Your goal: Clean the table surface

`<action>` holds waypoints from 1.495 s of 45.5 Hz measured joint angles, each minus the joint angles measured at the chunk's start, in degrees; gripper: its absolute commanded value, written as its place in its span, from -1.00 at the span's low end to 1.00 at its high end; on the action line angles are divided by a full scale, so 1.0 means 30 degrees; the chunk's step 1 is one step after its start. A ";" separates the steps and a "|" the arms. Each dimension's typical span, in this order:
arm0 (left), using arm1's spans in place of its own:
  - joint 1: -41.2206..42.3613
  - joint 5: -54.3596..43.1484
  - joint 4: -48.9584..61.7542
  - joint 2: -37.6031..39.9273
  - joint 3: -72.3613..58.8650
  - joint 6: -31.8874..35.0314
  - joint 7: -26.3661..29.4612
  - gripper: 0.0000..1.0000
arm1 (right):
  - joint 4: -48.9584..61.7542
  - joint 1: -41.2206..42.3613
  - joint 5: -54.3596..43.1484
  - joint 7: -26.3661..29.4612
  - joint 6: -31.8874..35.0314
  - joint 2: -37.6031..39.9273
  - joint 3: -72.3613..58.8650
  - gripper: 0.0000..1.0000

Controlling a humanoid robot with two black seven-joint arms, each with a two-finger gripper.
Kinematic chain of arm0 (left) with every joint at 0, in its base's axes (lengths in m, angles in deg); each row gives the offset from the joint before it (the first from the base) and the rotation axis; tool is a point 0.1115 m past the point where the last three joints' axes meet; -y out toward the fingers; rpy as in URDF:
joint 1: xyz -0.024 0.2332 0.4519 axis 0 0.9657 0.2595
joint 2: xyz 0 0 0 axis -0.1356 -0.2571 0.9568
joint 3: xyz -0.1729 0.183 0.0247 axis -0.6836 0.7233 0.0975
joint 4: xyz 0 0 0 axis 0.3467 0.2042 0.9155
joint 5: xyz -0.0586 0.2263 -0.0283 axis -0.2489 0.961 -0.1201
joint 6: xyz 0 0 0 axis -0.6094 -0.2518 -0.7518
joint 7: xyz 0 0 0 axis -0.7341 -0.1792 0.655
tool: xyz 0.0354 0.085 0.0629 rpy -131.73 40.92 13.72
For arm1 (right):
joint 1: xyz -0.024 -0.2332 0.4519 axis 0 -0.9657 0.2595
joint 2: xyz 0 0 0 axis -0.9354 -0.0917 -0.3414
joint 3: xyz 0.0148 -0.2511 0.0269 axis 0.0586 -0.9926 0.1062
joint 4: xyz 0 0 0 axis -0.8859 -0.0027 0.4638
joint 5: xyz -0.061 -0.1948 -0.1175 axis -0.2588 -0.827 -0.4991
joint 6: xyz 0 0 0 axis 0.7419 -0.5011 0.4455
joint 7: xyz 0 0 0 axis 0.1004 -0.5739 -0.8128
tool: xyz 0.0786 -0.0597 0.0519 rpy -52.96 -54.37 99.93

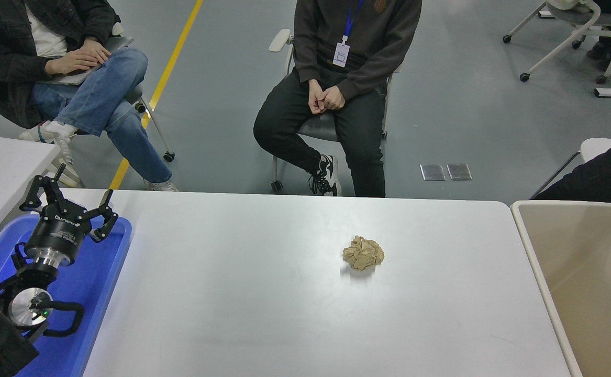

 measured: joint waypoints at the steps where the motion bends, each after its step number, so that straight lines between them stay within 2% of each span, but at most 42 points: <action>1: -0.0001 0.0000 0.0000 0.0000 0.0000 0.0000 0.0000 1.00 | 0.0009 -0.0230 0.0066 0.0089 -0.0117 -0.0144 0.0161 -1.00; 23: 0.0000 0.0000 0.0000 -0.0001 -0.0005 0.0000 0.0000 1.00 | 0.0055 -0.3860 0.0502 0.0683 -0.2182 -0.3108 0.2647 -1.00; 53: 0.0000 0.0000 0.0000 0.0001 -0.0006 0.0000 0.0000 1.00 | -0.0181 -0.5016 0.0551 0.0670 -0.2885 -0.4471 0.3424 -1.00; 54: 0.0000 0.0000 0.0000 0.0002 -0.0006 0.0000 0.0000 1.00 | -0.0184 -0.5016 0.0551 0.0669 -0.2895 -0.4484 0.3429 -0.92; 55: 0.0000 0.0000 0.0000 0.0002 -0.0006 0.0000 0.0001 1.00 | -0.0190 -0.5016 0.0551 0.0666 -0.2917 -0.4502 0.3443 -0.62; 58: 0.0000 0.0000 0.0000 0.0002 -0.0006 0.0000 0.0000 1.00 | -0.0193 -0.5012 0.0552 0.0663 -0.2989 -0.4521 0.3505 -0.09; 63: 0.0000 0.0000 0.0000 0.0003 -0.0006 0.0000 0.0000 1.00 | -0.0193 -0.4939 0.0552 0.0660 -0.3431 -0.4539 0.3981 0.36; 66: 0.0000 0.0000 0.0000 0.0002 -0.0005 0.0000 0.0000 1.00 | -0.0197 -0.4924 0.0553 0.0659 -0.3702 -0.4546 0.4459 0.86; 68: 0.0000 0.0000 0.0000 0.0002 -0.0005 0.0000 0.0001 1.00 | -0.0200 -0.4908 0.0554 0.0657 -0.3831 -0.4545 0.4741 0.94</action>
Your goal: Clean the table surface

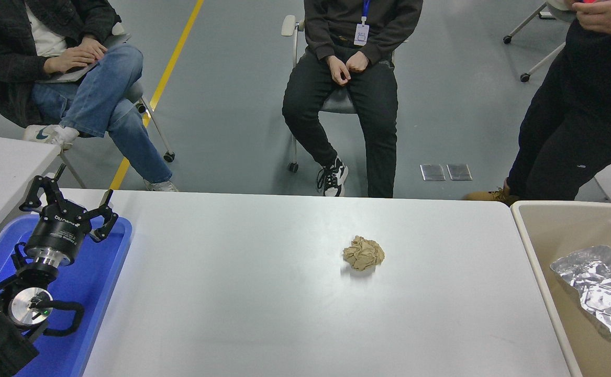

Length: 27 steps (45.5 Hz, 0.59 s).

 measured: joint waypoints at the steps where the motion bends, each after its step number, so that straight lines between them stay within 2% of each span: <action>1: 0.0000 0.0000 0.0000 0.0000 0.0000 0.0000 0.0000 1.00 | -0.0002 0.0008 0.0002 -0.0001 -0.0089 0.0000 0.0226 0.94; 17: 0.0000 0.0000 0.0001 0.0000 0.0000 0.0000 0.0000 1.00 | -0.0057 0.0827 0.0021 -0.0008 -0.0411 0.0129 0.2644 0.95; 27: 0.0000 0.0000 0.0000 0.0000 0.0001 0.0000 0.0000 1.00 | -0.0209 0.2731 0.0032 0.0013 -0.0286 0.1476 0.3152 0.95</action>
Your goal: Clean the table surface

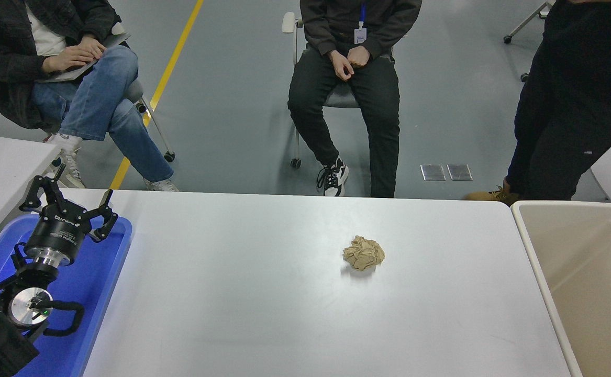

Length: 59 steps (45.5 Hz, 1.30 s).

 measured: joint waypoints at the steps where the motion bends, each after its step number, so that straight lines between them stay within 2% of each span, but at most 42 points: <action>1: 0.0000 0.0000 0.0001 0.0000 0.0000 0.0000 0.0000 1.00 | -0.0073 0.0242 0.0000 0.0000 0.0007 0.0175 0.0029 0.95; 26: 0.0000 0.0000 -0.0001 0.0000 0.0000 0.0000 0.0000 1.00 | -0.3820 0.6326 0.0394 -0.0032 -0.0107 0.5273 0.3669 0.97; 41: 0.0000 -0.0001 0.0000 -0.0002 -0.0001 0.0000 0.0001 1.00 | -0.6332 0.7841 0.2389 -0.0087 -0.0356 0.5971 0.8829 0.97; 59: 0.0000 0.0000 0.0000 -0.0004 -0.0003 0.0000 0.0000 1.00 | -1.0273 0.8427 0.2939 -0.0434 -0.0527 0.5601 1.3821 0.97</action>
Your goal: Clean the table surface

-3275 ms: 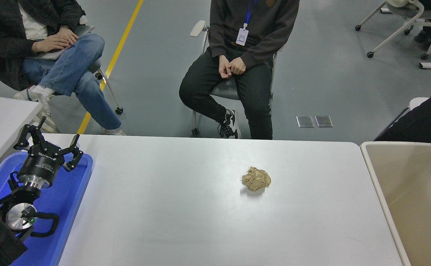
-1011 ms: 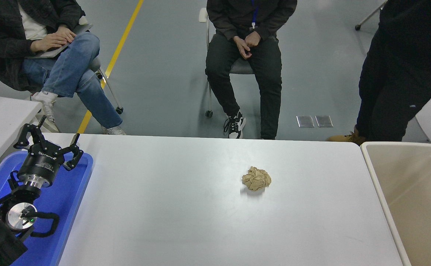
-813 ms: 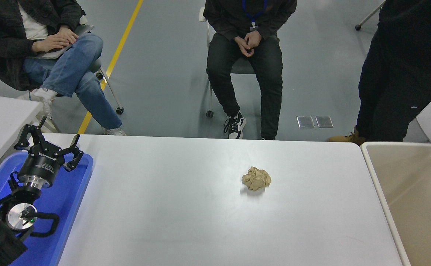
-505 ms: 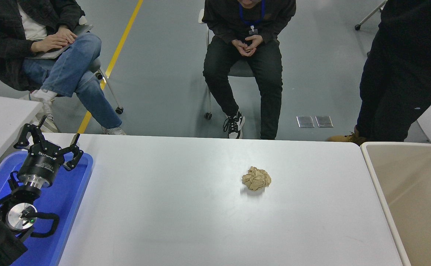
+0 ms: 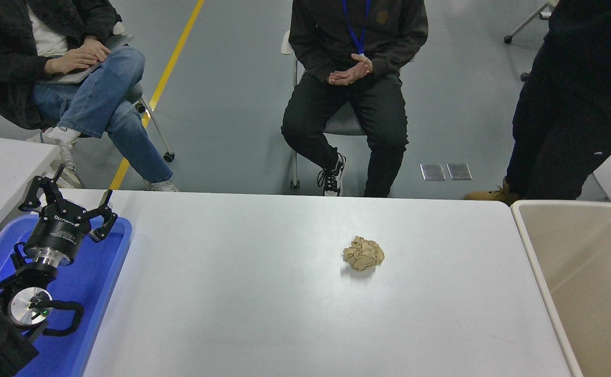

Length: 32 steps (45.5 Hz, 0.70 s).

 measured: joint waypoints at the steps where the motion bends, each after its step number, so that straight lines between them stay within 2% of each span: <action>1: 0.0000 0.0000 0.0000 0.0000 0.0000 0.0000 0.0000 1.00 | -0.0204 0.0007 0.0005 -0.0056 -0.0009 -0.0108 0.0282 0.97; 14: 0.0000 -0.0001 0.0000 0.0003 0.0000 0.0000 0.0000 1.00 | -0.1274 -0.0201 0.0083 -0.0860 -0.0032 -0.1738 0.2268 0.97; 32: 0.0000 0.0000 0.0001 0.0001 0.0000 0.0000 0.0000 1.00 | -0.1600 -0.2085 0.0099 -0.1616 -0.0018 -0.4475 0.2995 0.97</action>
